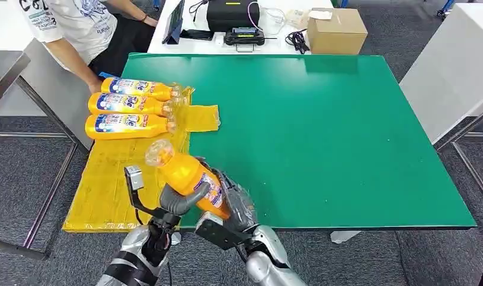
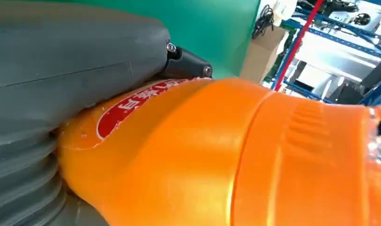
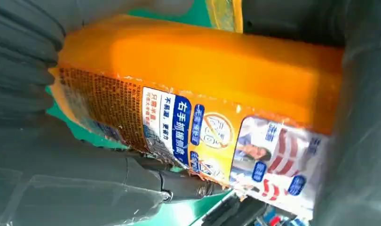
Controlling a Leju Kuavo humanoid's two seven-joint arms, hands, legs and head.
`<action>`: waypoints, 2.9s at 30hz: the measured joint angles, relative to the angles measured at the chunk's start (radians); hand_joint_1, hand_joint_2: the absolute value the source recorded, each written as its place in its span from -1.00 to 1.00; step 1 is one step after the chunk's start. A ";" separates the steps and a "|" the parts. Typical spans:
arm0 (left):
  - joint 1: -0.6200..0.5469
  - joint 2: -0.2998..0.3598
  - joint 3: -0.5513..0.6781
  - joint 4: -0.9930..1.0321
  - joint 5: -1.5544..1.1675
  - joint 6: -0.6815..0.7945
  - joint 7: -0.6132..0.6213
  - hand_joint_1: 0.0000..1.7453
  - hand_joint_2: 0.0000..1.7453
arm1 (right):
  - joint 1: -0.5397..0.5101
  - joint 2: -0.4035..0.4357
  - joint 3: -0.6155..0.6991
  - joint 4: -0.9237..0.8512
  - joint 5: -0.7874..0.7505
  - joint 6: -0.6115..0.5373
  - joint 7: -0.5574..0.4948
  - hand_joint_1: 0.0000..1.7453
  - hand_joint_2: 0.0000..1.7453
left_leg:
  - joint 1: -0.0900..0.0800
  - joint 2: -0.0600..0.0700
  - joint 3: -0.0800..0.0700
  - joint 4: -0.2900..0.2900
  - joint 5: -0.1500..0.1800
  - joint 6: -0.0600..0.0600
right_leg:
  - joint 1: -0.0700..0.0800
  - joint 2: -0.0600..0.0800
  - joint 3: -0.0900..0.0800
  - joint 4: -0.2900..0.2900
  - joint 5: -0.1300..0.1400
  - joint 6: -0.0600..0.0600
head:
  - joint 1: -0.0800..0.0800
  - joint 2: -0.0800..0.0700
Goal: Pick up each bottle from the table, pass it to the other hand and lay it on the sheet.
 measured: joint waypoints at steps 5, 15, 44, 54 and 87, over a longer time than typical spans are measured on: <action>0.000 -0.004 0.015 -0.049 -0.115 0.153 -0.069 1.00 1.00 | 0.031 0.000 -0.022 -0.125 -0.022 -0.045 0.006 -1.00 -1.00 | 0.000 0.000 0.000 0.000 0.000 0.000 | 0.000 0.000 0.000 0.000 0.000 0.000 | -0.001 0.000; -0.014 -0.005 0.045 -0.121 -0.468 0.506 -0.223 1.00 1.00 | 0.086 0.000 -0.022 -0.366 -0.040 -0.109 -0.031 -1.00 -1.00 | 0.000 0.000 0.000 0.000 0.000 0.000 | 0.000 0.000 0.000 0.000 0.000 0.000 | 0.000 0.000; -0.193 0.030 0.392 0.058 -1.770 0.946 -0.168 1.00 1.00 | 0.082 -0.006 0.051 -0.613 -0.187 -0.131 -0.116 -1.00 -1.00 | 0.000 0.000 0.000 0.000 0.000 0.000 | 0.000 0.000 0.000 0.000 0.000 0.000 | 0.000 0.000; -0.276 0.112 0.317 0.294 -1.979 0.946 0.223 1.00 1.00 | 0.080 -0.011 0.054 -0.613 -0.218 -0.094 -0.103 -1.00 -1.00 | 0.000 0.001 0.000 0.000 0.000 0.000 | 0.000 0.000 -0.001 0.000 0.000 0.000 | 0.000 0.000; -0.436 0.155 0.399 0.596 -1.393 0.255 0.008 -1.00 -1.00 | 0.092 -0.009 0.045 -0.574 -0.228 0.034 -0.063 -1.00 -1.00 | 0.000 -0.007 0.010 -0.001 0.001 0.000 | 0.000 -0.005 0.012 0.000 -0.002 -0.002 | 0.000 0.000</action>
